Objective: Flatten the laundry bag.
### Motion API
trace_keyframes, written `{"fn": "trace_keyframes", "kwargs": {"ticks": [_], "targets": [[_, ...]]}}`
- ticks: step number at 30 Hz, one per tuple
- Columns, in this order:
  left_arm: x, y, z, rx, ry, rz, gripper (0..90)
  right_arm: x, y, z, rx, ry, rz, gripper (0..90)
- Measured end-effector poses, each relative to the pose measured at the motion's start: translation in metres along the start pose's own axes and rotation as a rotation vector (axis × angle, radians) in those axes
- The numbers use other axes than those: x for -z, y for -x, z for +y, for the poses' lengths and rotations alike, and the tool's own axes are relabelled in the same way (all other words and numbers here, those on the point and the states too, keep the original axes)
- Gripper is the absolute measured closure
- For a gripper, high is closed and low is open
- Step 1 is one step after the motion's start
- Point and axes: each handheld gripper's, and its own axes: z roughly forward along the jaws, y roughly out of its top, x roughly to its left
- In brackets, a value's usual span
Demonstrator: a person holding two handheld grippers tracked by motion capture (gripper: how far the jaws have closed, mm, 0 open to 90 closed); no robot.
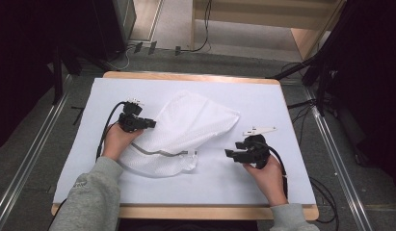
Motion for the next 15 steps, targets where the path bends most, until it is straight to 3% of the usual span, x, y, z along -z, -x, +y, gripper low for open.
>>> {"fn": "trace_keyframes", "kwargs": {"ticks": [3, 6, 15], "targets": [[0.000, 0.000, 0.000, -0.009, -0.004, 0.003, 89.1, -0.001, 0.000, 0.000, -0.003, -0.006, 0.000, 44.0], [0.000, 0.001, 0.000, -0.013, -0.009, 0.001, 90.0, -0.003, 0.000, 0.000, -0.005, -0.012, 0.003, 44.1], [0.010, -0.009, 0.000, 0.044, 0.028, -0.015, 90.0, -0.004, 0.000, 0.000, 0.003, -0.018, 0.009, 44.5]]}}
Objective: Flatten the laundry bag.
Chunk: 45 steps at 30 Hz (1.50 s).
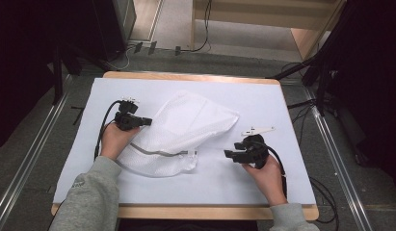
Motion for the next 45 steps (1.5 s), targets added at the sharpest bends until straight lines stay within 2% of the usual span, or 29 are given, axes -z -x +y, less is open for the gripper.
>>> {"fn": "trace_keyframes", "kwargs": {"ticks": [9, 15, 21, 30, 37, 40, 45], "targets": [[0.010, -0.010, -0.004, 0.025, 0.013, 0.014, 90.0, -0.007, -0.007, 0.002, 0.027, -0.010, 0.013, 45.1], [0.020, -0.019, -0.010, 0.060, 0.028, 0.030, 90.0, -0.011, -0.012, 0.005, 0.040, -0.012, 0.025, 46.0], [0.030, -0.026, -0.018, 0.087, 0.037, 0.041, 90.0, -0.017, -0.022, 0.011, 0.067, -0.011, 0.037, 47.1], [0.044, -0.036, -0.033, 0.136, 0.041, 0.074, 90.0, -0.027, -0.038, 0.018, 0.115, -0.019, 0.084, 50.6], [0.051, -0.039, -0.042, 0.156, 0.046, 0.065, 90.0, -0.036, -0.055, 0.023, 0.160, -0.036, 0.135, 51.9], [0.052, -0.040, -0.045, 0.166, 0.051, 0.043, 89.9, -0.040, -0.063, 0.025, 0.179, -0.041, 0.153, 51.9], [0.051, -0.039, -0.047, 0.142, 0.048, 0.039, 80.4, -0.045, -0.074, 0.027, 0.207, -0.046, 0.172, 51.6]]}}
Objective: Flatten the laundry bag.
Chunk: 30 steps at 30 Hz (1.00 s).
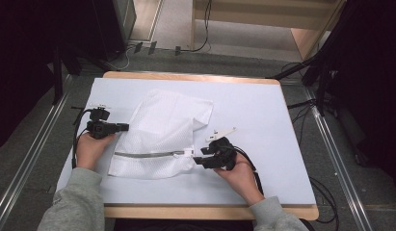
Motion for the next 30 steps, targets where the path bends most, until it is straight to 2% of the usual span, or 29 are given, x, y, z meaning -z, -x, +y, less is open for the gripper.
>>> {"fn": "trace_keyframes", "kwargs": {"ticks": [4, 9, 10, 14, 16, 22, 30], "targets": [[0.001, 0.002, 0.000, -0.005, 0.014, -0.019, 70.5, -0.006, -0.006, 0.003, 0.013, -0.003, 0.008, 51.3], [0.002, 0.002, 0.000, -0.006, 0.025, -0.010, 57.7, -0.015, -0.012, 0.007, 0.030, 0.005, 0.007, 54.0], [0.002, 0.002, 0.000, -0.005, 0.026, -0.007, 55.6, -0.017, -0.013, 0.008, 0.028, 0.003, 0.011, 57.4], [0.002, 0.002, 0.000, -0.003, 0.041, -0.011, 52.6, -0.021, -0.015, 0.010, 0.048, -0.027, 0.012, 85.1], [0.003, 0.003, 0.000, -0.008, 0.043, -0.012, 52.0, -0.017, -0.013, 0.010, 0.031, -0.032, 0.017, 90.0], [0.002, 0.003, 0.001, -0.015, 0.047, -0.007, 50.8, -0.002, -0.001, 0.007, -0.008, -0.009, 0.021, 90.0], [0.001, 0.004, 0.002, -0.022, 0.051, -0.004, 50.6, 0.001, -0.005, 0.006, -0.001, -0.011, 0.021, 90.0]]}}
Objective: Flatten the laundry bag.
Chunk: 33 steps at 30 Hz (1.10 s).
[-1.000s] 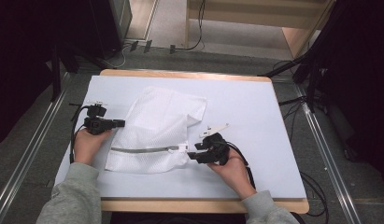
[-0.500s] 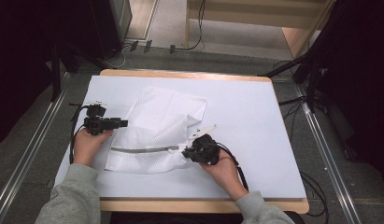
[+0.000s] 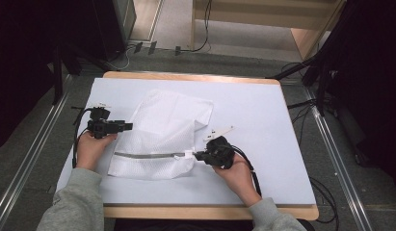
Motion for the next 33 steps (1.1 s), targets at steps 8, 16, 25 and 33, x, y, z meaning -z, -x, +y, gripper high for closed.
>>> {"fn": "trace_keyframes", "kwargs": {"ticks": [8, 16, 25, 33], "targets": [[-0.003, 0.003, 0.002, -0.013, -0.002, -0.006, 48.9, 0.013, 0.004, -0.013, -0.021, -0.020, -0.009, 90.0], [-0.012, 0.009, 0.008, -0.037, 0.002, -0.011, 48.5, 0.032, 0.015, -0.027, -0.048, -0.020, -0.068, 90.0], [-0.025, 0.017, 0.018, -0.062, -0.028, -0.026, 48.5, 0.044, 0.035, -0.047, -0.115, -0.050, -0.118, 90.0], [-0.036, 0.022, 0.022, -0.077, -0.052, -0.025, 52.0, 0.050, 0.033, -0.063, -0.146, -0.074, -0.120, 90.0]]}}
